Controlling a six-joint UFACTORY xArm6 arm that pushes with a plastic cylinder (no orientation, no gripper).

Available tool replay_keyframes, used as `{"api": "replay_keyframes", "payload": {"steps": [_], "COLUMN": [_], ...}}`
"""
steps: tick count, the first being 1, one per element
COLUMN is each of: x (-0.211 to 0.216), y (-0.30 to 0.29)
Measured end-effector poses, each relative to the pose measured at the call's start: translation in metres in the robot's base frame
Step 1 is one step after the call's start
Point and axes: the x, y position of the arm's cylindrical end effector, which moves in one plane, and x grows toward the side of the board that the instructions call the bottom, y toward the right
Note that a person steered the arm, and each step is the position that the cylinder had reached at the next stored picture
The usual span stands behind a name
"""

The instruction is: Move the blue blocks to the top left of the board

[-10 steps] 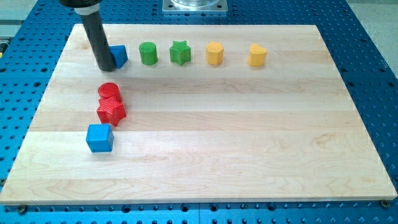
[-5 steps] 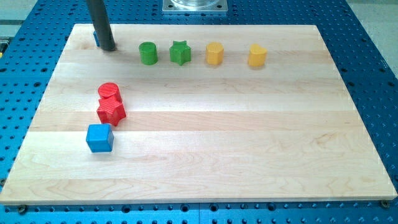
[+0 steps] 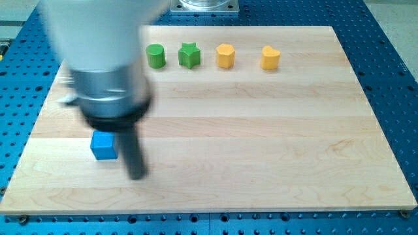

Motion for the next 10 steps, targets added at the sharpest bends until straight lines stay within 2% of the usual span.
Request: {"api": "replay_keyframes", "payload": {"steps": [1, 2, 3, 4, 5, 6, 7, 8, 9, 10], "x": [-0.049, -0.088, -0.132, -0.126, -0.15, -0.171, -0.175, -0.227, -0.205, -0.193], "y": [-0.049, -0.038, 0.001, 0.005, 0.049, 0.022, -0.044, -0.048, -0.03, -0.088]}}
